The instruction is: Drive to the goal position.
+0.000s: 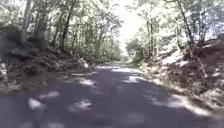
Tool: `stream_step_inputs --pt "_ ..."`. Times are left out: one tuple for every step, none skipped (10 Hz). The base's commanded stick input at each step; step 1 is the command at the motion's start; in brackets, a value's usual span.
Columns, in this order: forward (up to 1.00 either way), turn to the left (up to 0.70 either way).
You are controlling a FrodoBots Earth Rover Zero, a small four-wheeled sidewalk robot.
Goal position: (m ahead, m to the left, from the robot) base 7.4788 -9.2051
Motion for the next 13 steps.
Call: stream_step_inputs --pt "0.45 0.0" --pt "0.45 0.0" --pt "0.45 0.0" --pt "0.45 0.0" --pt "0.45 0.0" --pt "0.45 0.0" --pt "0.45 0.0" --pt "0.45 0.0" --pt "0.45 0.0" --pt "0.45 0.0" --pt "0.45 -0.16" --pt "0.45 -0.27" --pt "0.45 -0.27"
